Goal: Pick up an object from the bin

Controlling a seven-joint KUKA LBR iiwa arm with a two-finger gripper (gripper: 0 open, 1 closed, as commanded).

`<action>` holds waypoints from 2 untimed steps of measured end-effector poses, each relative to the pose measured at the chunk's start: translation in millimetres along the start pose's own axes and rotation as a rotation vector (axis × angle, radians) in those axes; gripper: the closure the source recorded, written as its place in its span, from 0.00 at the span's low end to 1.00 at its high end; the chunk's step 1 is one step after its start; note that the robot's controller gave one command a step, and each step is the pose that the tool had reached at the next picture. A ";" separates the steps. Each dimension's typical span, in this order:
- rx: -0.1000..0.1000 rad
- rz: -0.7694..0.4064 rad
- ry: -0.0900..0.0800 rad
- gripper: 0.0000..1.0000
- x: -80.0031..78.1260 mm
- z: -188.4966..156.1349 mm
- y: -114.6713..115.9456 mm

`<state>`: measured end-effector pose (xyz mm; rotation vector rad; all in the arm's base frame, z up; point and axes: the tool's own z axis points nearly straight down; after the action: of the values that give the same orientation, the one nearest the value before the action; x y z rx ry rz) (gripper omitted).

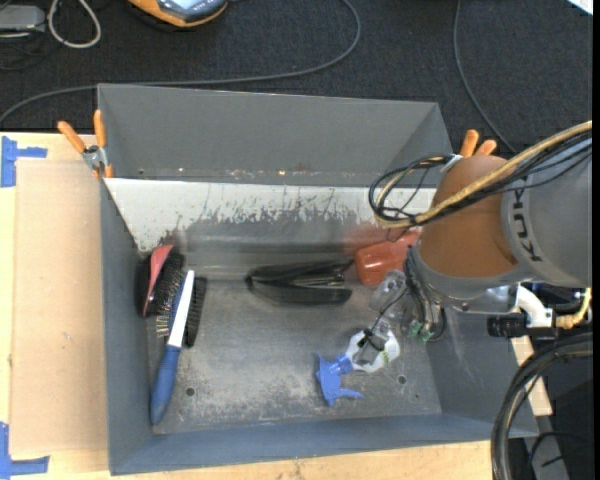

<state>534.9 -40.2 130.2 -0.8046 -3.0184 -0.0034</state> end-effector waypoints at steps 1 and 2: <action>-0.001 0.096 -0.002 0.00 6.4 40.1 6.7; -0.002 -0.019 -0.006 0.00 12.7 50.6 38.0</action>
Offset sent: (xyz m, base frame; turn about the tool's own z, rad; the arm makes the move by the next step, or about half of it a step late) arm 0.0111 0.0520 -0.0552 -0.1074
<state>542.0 -0.5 79.8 -0.7769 -3.0316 -0.0038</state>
